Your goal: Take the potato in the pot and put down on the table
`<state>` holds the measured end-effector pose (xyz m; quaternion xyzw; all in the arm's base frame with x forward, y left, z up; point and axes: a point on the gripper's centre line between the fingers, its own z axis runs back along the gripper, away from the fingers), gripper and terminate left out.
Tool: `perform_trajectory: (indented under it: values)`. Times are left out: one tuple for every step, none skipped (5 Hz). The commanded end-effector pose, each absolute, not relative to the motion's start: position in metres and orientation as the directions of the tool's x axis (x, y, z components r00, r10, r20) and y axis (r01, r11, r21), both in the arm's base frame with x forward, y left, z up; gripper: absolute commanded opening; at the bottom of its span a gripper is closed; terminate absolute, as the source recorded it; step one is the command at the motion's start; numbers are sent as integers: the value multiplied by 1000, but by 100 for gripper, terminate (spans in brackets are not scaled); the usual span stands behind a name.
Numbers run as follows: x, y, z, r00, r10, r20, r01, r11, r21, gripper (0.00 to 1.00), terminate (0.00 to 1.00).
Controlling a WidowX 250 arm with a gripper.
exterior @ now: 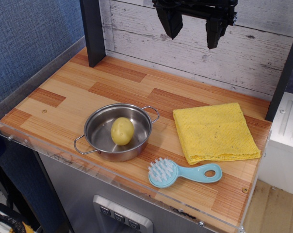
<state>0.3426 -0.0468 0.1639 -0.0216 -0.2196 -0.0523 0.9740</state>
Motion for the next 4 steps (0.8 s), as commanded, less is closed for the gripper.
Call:
perform_trajectory:
  values:
    - [343,-47,164,898,-92,430,111,994,-19,100,0]
    - [315,-25,141,917,100,387,-77,994,-74,100,0]
    - [298,-10,135,896,245,370,-218,969,-115,100,0]
    - [285,5,128,878,329,348,-308,944,-115,100,0]
